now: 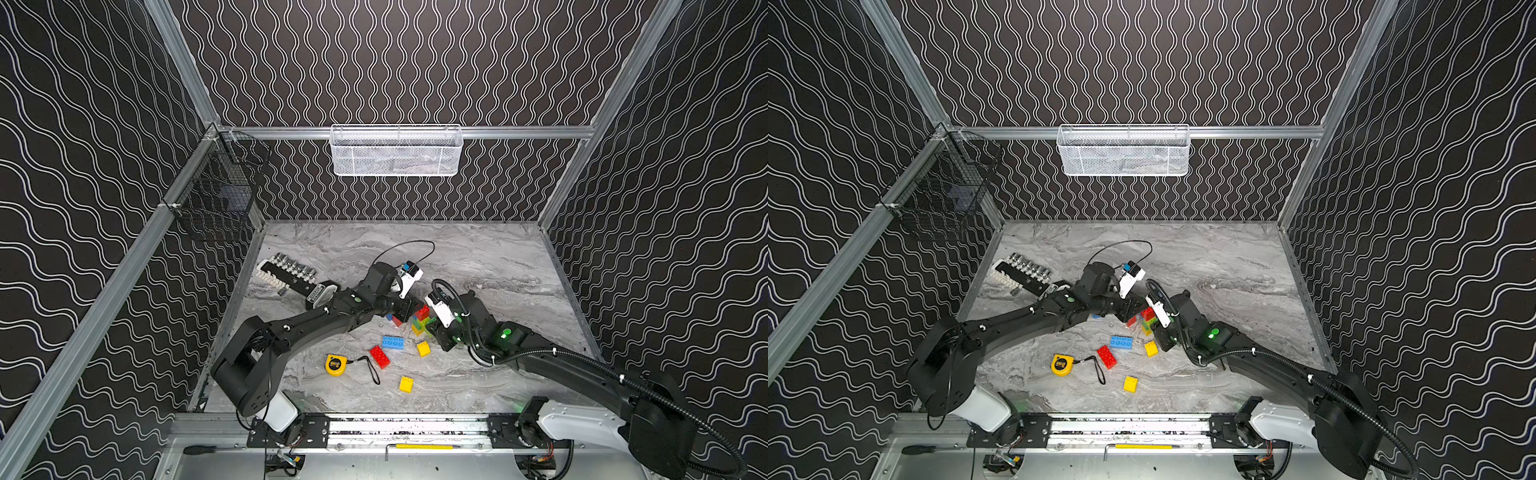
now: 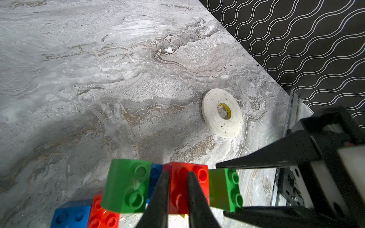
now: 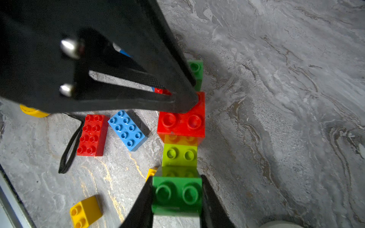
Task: Assemble a fork with lego
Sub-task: Assemble the lego brick with the lego brick.
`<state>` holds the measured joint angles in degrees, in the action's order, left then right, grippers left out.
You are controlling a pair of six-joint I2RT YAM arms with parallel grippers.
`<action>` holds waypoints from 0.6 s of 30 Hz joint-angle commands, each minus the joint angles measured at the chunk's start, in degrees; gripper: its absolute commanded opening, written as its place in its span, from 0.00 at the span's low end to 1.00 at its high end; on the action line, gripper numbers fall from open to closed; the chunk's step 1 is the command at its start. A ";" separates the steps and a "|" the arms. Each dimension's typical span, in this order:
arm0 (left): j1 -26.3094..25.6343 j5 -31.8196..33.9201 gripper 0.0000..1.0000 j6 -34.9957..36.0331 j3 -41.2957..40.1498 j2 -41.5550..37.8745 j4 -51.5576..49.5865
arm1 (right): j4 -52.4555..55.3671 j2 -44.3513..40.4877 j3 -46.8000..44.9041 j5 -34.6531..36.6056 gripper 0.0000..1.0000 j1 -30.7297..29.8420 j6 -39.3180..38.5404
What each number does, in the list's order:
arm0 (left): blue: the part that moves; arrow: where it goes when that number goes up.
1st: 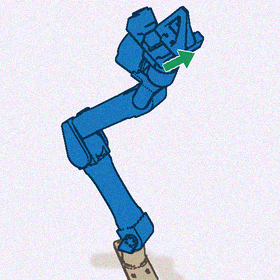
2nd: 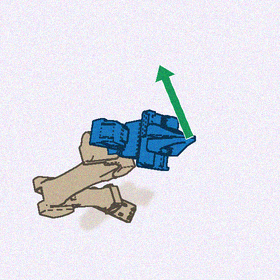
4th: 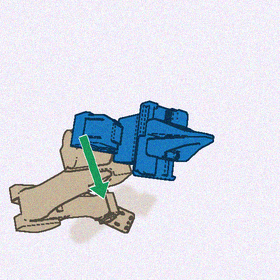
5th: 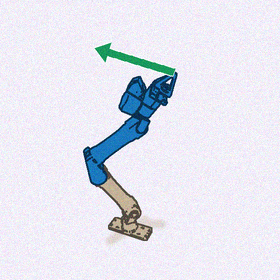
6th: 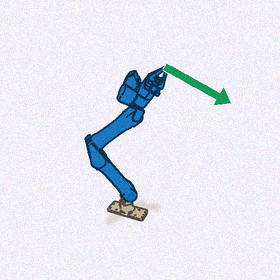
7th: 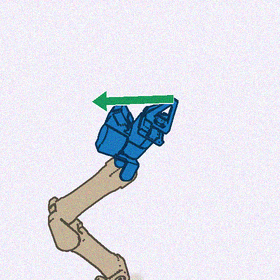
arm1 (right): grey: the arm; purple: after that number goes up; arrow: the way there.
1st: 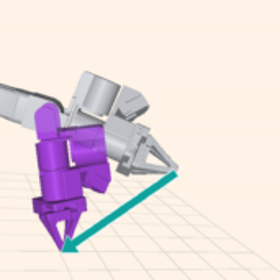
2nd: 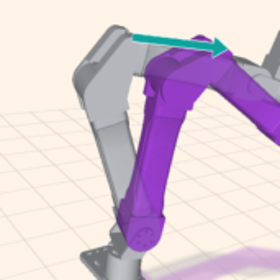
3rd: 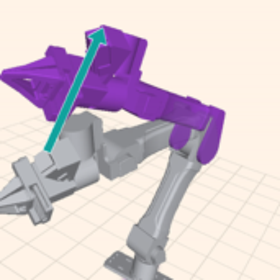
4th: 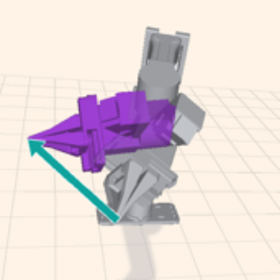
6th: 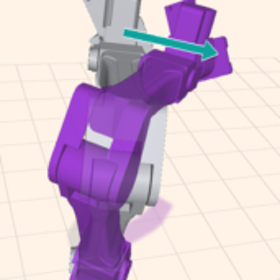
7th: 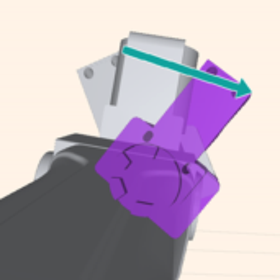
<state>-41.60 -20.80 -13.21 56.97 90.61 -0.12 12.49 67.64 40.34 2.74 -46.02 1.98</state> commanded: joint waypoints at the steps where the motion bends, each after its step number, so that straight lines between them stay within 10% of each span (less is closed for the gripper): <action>1: -0.14 1.92 0.18 0.56 -0.46 0.80 -9.90 | 2.92 0.53 0.70 0.89 0.00 -0.03 1.39; 18: -0.14 1.90 0.17 0.64 -0.19 0.88 -10.10 | 5.44 2.86 2.03 2.88 0.00 -0.03 2.20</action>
<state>-41.60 -20.36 -13.15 57.23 90.76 -0.21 14.11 69.97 42.44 4.64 -46.02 3.88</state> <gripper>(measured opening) 0.174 0.324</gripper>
